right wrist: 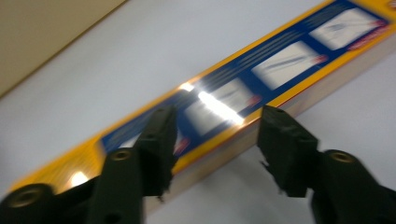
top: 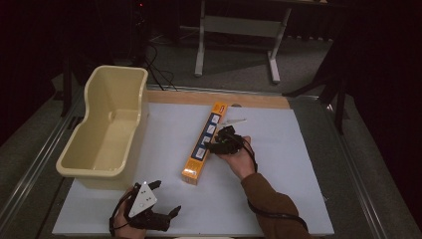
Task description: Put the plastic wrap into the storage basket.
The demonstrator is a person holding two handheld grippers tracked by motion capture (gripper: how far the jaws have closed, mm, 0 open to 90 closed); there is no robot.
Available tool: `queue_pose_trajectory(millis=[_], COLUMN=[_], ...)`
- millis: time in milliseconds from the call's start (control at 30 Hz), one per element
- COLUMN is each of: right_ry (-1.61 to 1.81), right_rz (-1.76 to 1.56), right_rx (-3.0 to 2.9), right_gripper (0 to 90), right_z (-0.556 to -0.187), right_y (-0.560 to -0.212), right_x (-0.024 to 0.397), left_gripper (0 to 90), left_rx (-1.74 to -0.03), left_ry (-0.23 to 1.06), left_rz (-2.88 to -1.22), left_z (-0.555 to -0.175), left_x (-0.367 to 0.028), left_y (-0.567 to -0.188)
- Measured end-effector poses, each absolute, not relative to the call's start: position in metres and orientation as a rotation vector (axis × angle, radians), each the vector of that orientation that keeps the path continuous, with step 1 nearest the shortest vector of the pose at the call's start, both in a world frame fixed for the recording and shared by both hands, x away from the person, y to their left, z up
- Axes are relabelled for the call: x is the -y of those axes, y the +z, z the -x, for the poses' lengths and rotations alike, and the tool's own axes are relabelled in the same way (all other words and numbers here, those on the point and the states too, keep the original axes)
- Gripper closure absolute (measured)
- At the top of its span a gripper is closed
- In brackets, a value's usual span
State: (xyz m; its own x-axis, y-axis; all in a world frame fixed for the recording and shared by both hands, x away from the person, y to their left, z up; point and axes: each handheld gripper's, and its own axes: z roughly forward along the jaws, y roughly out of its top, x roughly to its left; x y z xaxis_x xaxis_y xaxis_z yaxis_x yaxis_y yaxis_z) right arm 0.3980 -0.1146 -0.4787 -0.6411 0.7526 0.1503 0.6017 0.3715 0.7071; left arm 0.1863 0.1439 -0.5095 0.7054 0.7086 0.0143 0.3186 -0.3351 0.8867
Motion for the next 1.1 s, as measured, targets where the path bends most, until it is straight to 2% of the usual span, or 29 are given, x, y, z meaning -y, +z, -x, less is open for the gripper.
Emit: queue_pose_trajectory(millis=[167,300,700,1100], right_ry=[1.087,1.031,0.817,0.663], right_rz=[-1.401,-1.489,-1.657,-1.596], right_rx=[-2.297,-2.237,-2.132,-2.32], right_gripper=[17.8,9.5,7.9,8.0], right_z=[-0.422,-0.433,-0.448,-0.458], right_y=[-0.483,-0.486,-0.508,-0.503], right_x=[0.104,0.09,0.06,0.06], left_gripper=[3.5,3.5,3.5,3.5], left_rx=[-0.796,-0.798,-0.807,-0.807], left_ry=[0.503,0.501,0.503,0.504], left_rz=[-1.927,-1.926,-1.918,-1.917], left_z=[-0.185,-0.185,-0.184,-0.184], left_x=[-0.145,-0.146,-0.147,-0.148], left_y=[-0.509,-0.509,-0.508,-0.508])
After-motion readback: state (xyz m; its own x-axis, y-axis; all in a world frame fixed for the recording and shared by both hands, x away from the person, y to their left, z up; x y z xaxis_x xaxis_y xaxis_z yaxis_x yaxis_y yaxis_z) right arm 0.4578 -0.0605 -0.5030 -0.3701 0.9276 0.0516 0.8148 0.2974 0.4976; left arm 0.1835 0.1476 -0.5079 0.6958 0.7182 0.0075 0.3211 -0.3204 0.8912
